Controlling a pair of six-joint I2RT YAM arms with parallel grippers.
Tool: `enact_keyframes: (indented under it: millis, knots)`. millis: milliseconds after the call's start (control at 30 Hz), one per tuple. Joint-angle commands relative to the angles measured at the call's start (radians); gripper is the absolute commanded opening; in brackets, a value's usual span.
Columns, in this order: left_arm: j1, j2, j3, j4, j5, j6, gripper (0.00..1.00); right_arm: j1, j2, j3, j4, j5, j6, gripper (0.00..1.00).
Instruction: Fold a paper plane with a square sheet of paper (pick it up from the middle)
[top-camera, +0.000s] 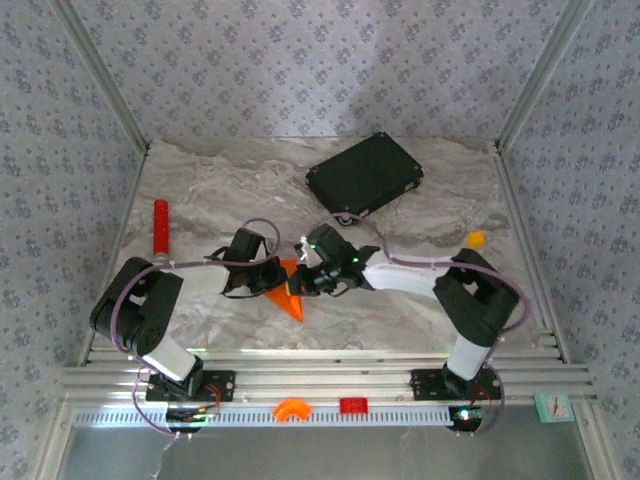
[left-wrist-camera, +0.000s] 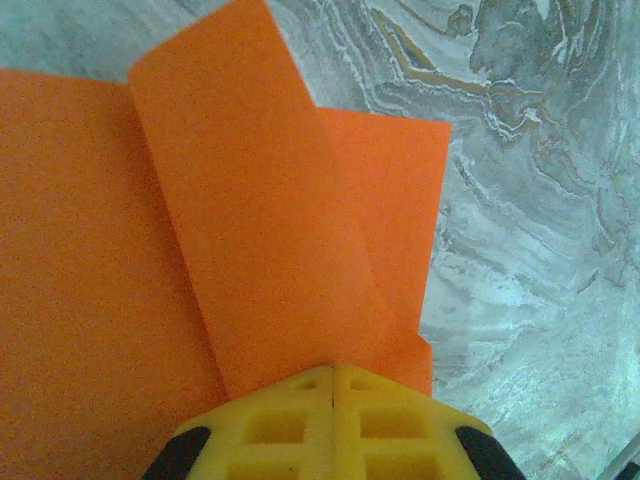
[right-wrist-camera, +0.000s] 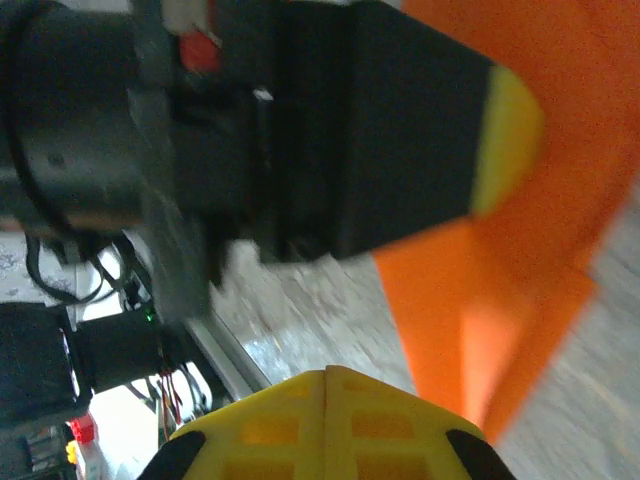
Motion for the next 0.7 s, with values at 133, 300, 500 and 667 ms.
enact_keyframes:
  millis: [133,300,500,667]
  knots:
    - [0.01,0.021,-0.029,-0.048,-0.035,0.012,0.0,0.017,0.129,0.058,-0.084,0.016,-0.017,0.0]
    - [0.009,0.022,-0.03,-0.051,-0.042,0.013,0.0,0.034,0.148,-0.001,-0.09,0.016,0.001,0.0]
    - [0.013,0.028,-0.032,-0.054,-0.046,0.013,0.0,0.068,0.125,-0.091,-0.072,0.026,0.029,0.0]
    - [0.015,0.027,-0.031,-0.062,-0.049,0.018,0.0,0.089,0.089,-0.146,-0.052,0.038,0.057,0.0]
